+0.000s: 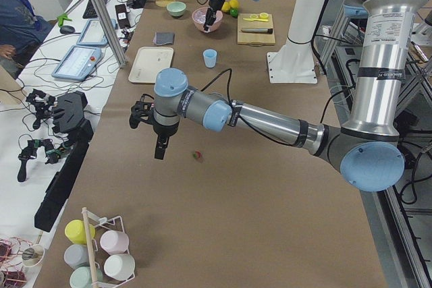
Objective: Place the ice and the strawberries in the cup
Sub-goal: 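Carry the ice cube with the right gripper over the cup, then open the right gripper to release the ice cube into the cup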
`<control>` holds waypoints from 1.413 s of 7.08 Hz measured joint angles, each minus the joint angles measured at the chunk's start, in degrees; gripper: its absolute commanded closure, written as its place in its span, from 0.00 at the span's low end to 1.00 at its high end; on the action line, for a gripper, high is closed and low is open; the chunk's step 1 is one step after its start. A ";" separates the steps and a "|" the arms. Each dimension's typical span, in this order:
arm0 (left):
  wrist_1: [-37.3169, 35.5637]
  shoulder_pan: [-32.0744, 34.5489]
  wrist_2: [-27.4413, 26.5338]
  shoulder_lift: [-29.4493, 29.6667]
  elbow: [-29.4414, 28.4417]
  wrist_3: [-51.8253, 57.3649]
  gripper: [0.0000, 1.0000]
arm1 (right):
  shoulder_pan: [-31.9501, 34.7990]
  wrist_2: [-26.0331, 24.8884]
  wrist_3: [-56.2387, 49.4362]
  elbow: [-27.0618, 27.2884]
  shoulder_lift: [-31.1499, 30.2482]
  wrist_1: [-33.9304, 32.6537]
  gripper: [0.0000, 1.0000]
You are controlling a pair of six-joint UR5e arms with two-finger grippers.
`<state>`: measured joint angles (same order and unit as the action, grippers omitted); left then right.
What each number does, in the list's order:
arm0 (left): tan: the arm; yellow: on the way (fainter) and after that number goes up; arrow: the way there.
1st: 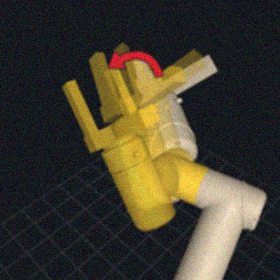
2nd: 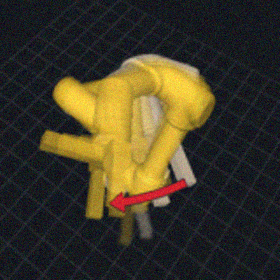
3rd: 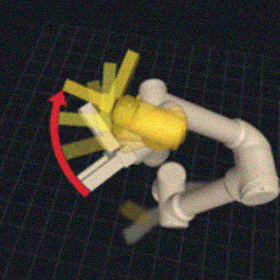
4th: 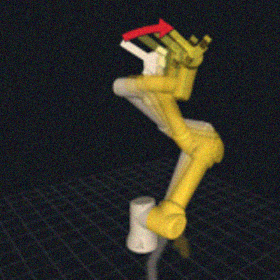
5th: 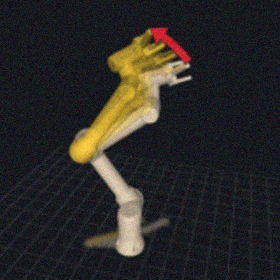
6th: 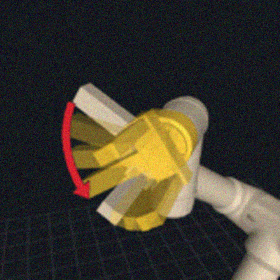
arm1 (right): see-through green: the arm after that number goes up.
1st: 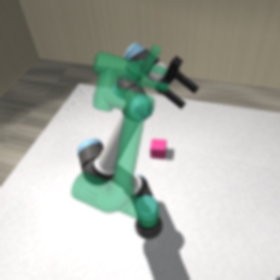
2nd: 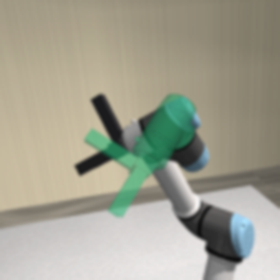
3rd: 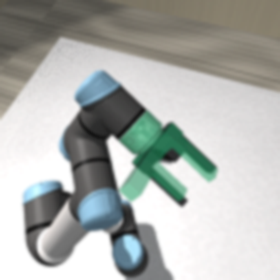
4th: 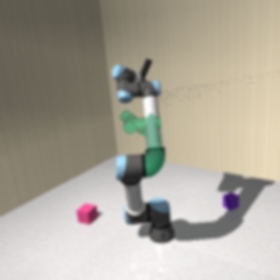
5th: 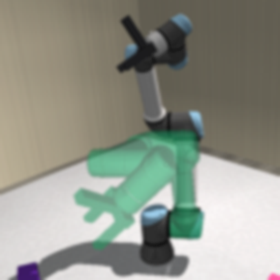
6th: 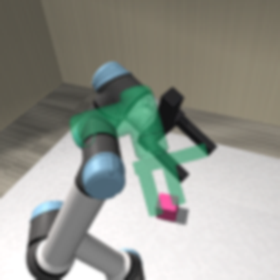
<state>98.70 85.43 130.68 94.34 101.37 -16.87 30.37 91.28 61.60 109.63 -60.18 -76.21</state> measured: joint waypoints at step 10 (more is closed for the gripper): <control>-0.02 -0.08 0.20 -0.79 -0.06 0.00 0.02 | -6.88 -7.59 -2.92 -11.52 5.82 6.36 0.13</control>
<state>98.68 85.34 130.88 93.55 101.31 -16.88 23.49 83.69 58.67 98.11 -54.36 -69.85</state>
